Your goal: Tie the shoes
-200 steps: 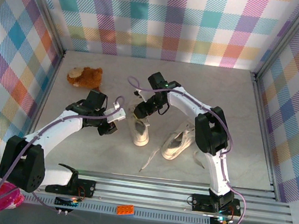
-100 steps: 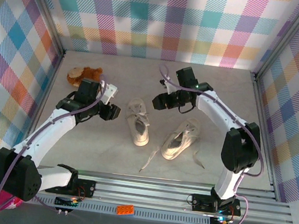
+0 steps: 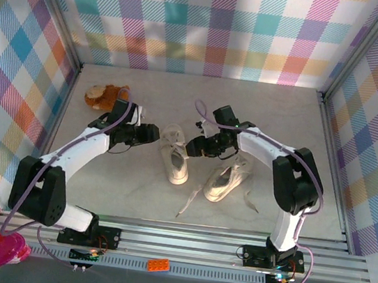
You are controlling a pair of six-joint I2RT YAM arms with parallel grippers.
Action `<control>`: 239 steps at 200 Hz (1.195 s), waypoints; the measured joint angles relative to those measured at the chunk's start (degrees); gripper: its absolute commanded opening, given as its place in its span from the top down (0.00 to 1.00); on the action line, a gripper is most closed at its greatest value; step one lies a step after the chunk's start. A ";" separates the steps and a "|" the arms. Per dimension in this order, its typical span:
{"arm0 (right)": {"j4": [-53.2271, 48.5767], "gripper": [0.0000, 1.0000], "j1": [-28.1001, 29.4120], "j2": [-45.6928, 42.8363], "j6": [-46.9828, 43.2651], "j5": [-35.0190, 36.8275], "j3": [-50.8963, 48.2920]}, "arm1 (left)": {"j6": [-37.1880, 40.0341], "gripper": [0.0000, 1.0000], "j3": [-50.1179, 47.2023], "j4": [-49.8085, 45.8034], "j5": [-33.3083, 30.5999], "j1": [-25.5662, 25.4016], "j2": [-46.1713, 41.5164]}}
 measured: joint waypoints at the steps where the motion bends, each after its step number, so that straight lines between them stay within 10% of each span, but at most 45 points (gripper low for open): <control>1: 0.02 0.44 0.00 0.07 0.02 0.00 0.02 | -0.15 0.44 -0.02 0.15 0.02 0.00 0.02; 153: 2.62 0.60 1.84 4.11 1.92 -2.58 1.44 | -18.47 0.46 -1.75 21.16 8.13 -0.85 13.92; 206: 1.81 0.91 2.43 4.11 0.85 -1.99 2.62 | -21.77 0.83 -1.73 24.24 10.64 -1.03 17.09; 239: -2.38 0.94 2.58 4.09 -2.21 0.31 5.01 | -20.68 1.00 -1.46 23.89 11.43 -0.94 16.90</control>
